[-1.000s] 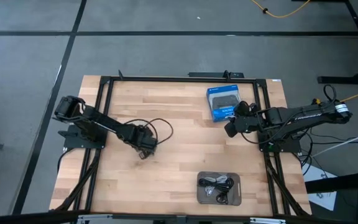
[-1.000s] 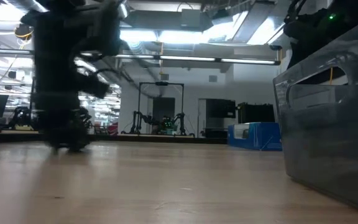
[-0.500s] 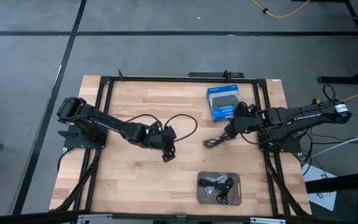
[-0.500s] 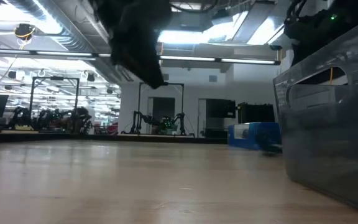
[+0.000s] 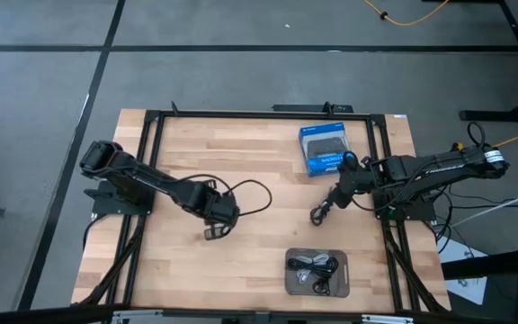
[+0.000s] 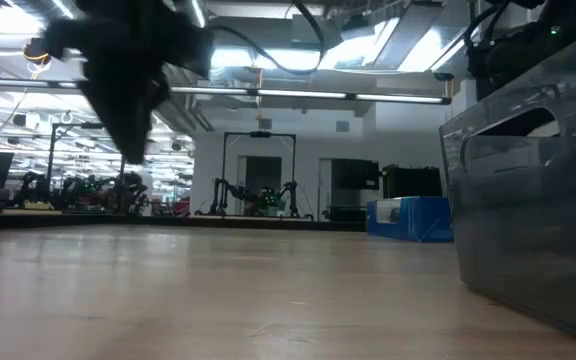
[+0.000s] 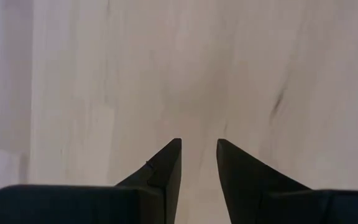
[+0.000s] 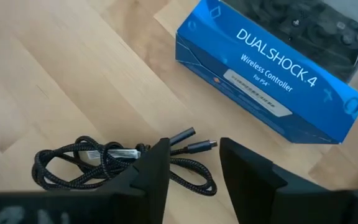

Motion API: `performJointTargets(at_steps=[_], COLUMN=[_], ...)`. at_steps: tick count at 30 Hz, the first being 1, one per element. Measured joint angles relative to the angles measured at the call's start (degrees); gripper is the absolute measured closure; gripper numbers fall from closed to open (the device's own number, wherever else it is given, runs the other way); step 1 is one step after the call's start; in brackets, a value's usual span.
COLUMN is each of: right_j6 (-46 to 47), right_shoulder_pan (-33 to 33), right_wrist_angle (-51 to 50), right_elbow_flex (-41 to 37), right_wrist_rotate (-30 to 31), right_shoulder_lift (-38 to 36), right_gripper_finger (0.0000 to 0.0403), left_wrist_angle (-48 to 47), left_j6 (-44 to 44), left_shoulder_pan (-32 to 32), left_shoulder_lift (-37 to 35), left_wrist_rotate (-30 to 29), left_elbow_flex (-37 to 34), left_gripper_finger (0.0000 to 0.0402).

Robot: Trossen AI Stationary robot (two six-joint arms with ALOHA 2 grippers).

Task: Pick and place USB-C Cables
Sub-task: Put the black charger into the black bin

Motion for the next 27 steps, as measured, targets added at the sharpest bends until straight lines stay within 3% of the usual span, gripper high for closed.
performJointTargets(at_steps=[7,14,20,27], right_j6=[0.1,0.1,0.0,-0.1], right_shoulder_pan=[0.0,0.0,0.0,0.0], right_wrist_angle=[0.4,2.0,4.0,6.0], right_elbow_flex=[0.0,0.0,0.0,0.0], right_wrist_rotate=[0.1,0.1,0.2,0.2], right_shoulder_lift=[0.0,0.0,0.0,0.0], right_gripper_finger=[0.0257,0.0257,0.0257,0.0257], left_wrist_angle=[-8.7,-1.9,16.7,55.0], left_j6=[0.5,1.4,0.8,8.6], left_shoulder_pan=[-2.8,-3.8,-2.4,1.1], left_shoulder_lift=[-3.2,-14.1,-30.9,-48.0], left_wrist_rotate=[-1.3,-4.0,-6.1,-9.4], left_elbow_flex=[-0.6,-11.4,-30.5,-53.2], left_gripper_finger=[0.0305,0.0305,0.0305,0.0305])
